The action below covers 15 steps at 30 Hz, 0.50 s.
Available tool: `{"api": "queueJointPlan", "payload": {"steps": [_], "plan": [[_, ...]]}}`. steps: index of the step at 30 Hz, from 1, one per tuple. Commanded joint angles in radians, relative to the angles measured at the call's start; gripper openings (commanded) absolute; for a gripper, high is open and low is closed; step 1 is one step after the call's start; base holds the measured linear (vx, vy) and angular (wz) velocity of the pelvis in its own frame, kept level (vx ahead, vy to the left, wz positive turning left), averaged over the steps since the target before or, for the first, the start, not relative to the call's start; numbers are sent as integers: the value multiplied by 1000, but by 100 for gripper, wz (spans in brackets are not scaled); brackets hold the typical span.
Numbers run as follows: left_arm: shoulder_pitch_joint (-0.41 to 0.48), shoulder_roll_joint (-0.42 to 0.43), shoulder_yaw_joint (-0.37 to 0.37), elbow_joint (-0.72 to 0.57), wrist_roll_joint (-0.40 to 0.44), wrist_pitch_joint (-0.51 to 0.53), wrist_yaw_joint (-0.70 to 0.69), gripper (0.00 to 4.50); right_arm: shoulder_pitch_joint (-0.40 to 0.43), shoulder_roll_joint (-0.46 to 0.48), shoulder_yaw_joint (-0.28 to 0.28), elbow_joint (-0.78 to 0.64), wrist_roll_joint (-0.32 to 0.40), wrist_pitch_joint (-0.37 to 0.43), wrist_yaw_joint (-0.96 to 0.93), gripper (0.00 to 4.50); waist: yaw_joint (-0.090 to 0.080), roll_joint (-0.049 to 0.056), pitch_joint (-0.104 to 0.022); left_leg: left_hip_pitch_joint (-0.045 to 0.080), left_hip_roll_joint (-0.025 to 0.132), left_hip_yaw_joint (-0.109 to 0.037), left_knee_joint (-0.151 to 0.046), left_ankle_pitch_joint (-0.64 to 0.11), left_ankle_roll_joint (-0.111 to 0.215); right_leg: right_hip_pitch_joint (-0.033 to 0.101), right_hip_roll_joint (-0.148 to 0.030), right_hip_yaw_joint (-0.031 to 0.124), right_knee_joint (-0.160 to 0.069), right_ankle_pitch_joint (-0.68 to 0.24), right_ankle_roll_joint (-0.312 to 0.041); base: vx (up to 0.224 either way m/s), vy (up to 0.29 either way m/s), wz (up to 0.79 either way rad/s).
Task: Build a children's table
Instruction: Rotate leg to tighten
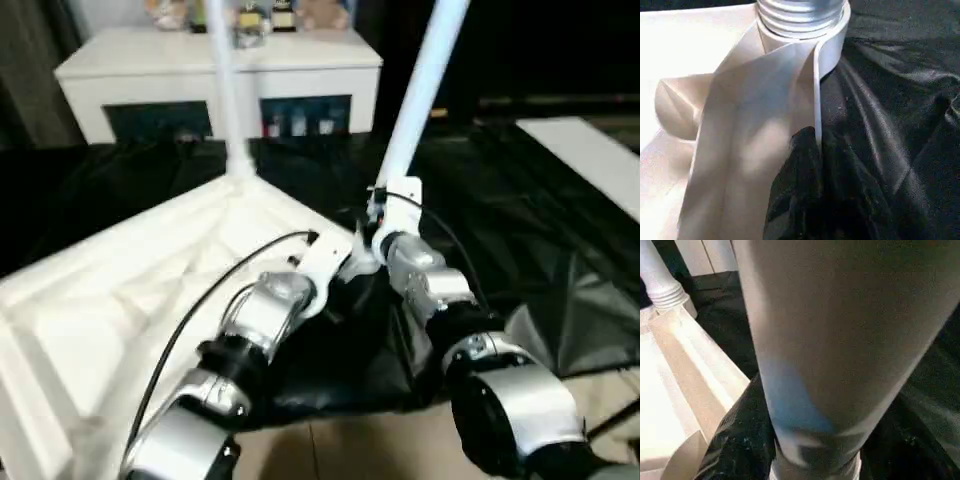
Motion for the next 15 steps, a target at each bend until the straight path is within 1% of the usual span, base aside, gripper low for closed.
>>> {"api": "queueJointPlan", "payload": {"steps": [1,2,3,4,6,7,8,9,10,11,13,14,15], "plan": [[-4,34,21,36,18,-23,44,0,46,42,8,107,-5,65,-1,185,-10,5,-29,-11,33,-6,-95,-362,-14,26,-35,44,-103,-326,-135,0,0,0],[-3,44,18,39,22,-31,37,0,46,42,8,109,-8,65,0,185,-12,7,-27,-8,32,-7,-96,-402,-18,24,-37,42,-109,-368,-132,0,0,0],[-3,44,18,39,22,-31,37,0,46,42,8,109,-8,65,0,185,-16,5,-29,-2,29,-8,-95,-449,-18,21,-39,41,-120,-424,-117,0,0,0],[-10,56,13,61,25,-53,35,0,41,42,4,126,-9,54,-8,185,-19,5,-29,-2,28,-9,-97,-454,-14,20,-42,42,-126,-441,-109,0,0,0],[-22,58,16,90,26,-71,40,0,33,42,-3,145,-12,43,-18,185,-22,5,-29,-1,27,-7,-98,-445,-7,18,-44,43,-132,-455,-101,0,0,0],[-25,60,19,100,28,-78,40,0,30,41,-6,153,-13,38,-21,185,-21,3,-29,1,27,-4,-98,-433,-2,17,-44,45,-136,-457,-99,0,0,0],[-26,64,17,103,31,-88,36,0,29,40,-8,157,-13,38,-18,185,-21,5,-30,2,27,-4,-98,-425,0,17,-45,45,-136,-455,-102,0,0,0],[-25,69,14,102,31,-97,29,0,27,39,-9,160,-15,40,-12,185,-20,4,-31,1,28,-2,-100,-403,3,20,-46,47,-138,-439,-107,0,0,0],[-20,82,4,95,34,-112,7,0,26,37,-7,163,-21,46,11,185,-20,4,-28,-4,28,-2,-103,-390,6,22,-44,47,-137,-434,-107,0,0,0],[-16,88,-2,90,36,-119,-6,0,26,36,-4,163,-23,50,23,185,-20,2,-28,-6,28,-2,-104,-386,8,24,-45,46,-137,-441,-106,0,0,0],[1,117,-24,62,38,-132,-62,0,30,30,9,159,-31,72,83,185,-20,3,-29,-9,30,-3,-105,-370,9,27,-48,48,-137,-447,-104,0,0,0],[14,138,-38,42,39,-141,-100,0,34,25,19,157,-35,86,121,185,-20,5,-29,-8,33,-3,-106,-368,10,26,-50,50,-135,-438,-111,0,0,0],[17,143,-42,37,39,-148,-110,0,35,24,21,157,-37,89,131,185,-22,5,-29,-13,34,-3,-107,-357,8,30,-49,50,-132,-419,-120,0,0,0]]}}
